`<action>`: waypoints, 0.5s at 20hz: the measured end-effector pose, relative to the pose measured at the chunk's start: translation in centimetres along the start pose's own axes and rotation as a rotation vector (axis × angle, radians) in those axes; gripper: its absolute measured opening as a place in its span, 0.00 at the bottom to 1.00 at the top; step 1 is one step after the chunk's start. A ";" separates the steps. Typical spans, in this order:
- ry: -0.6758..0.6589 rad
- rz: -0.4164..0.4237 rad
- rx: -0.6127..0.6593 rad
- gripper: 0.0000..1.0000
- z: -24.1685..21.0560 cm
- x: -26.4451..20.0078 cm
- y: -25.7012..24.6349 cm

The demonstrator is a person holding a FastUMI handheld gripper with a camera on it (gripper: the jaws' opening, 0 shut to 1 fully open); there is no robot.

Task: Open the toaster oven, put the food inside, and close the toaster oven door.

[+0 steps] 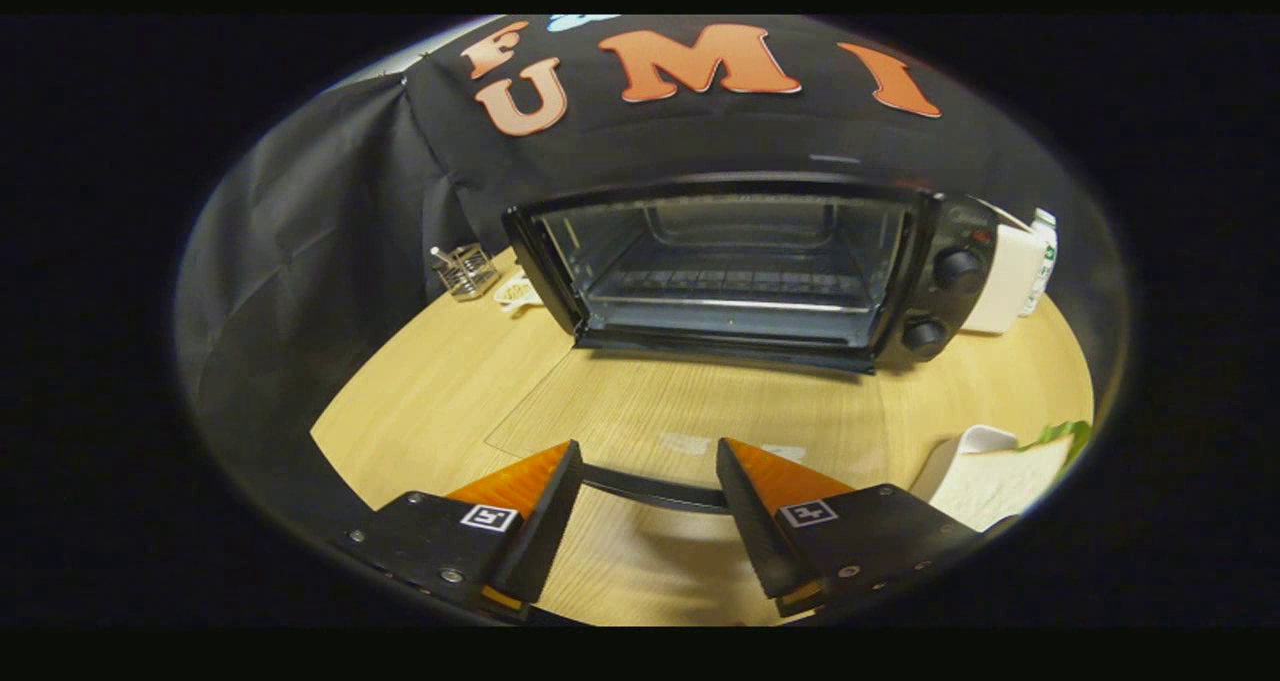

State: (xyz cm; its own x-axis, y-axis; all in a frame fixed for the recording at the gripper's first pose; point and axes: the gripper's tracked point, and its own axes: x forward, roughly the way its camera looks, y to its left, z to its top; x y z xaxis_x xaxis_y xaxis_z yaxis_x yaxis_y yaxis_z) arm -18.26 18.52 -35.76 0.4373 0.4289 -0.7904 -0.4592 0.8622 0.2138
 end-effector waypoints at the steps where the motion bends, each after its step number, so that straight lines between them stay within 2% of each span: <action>1: -0.015 -0.013 -0.006 0.82 0.6 -1.4 -1.0; 2: -0.026 -0.031 -0.010 0.90 1.3 -2.8 -2.3; 4: -0.051 -0.083 -0.003 0.97 2.6 -5.9 -5.3; 10: -0.049 -0.288 0.031 0.98 2.3 -11.6 -16.3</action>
State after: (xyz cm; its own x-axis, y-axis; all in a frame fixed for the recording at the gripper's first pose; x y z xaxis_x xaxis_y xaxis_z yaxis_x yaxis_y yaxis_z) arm -14.06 0.14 -28.75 0.5837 0.1775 -0.7924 -0.2873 0.9578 0.0029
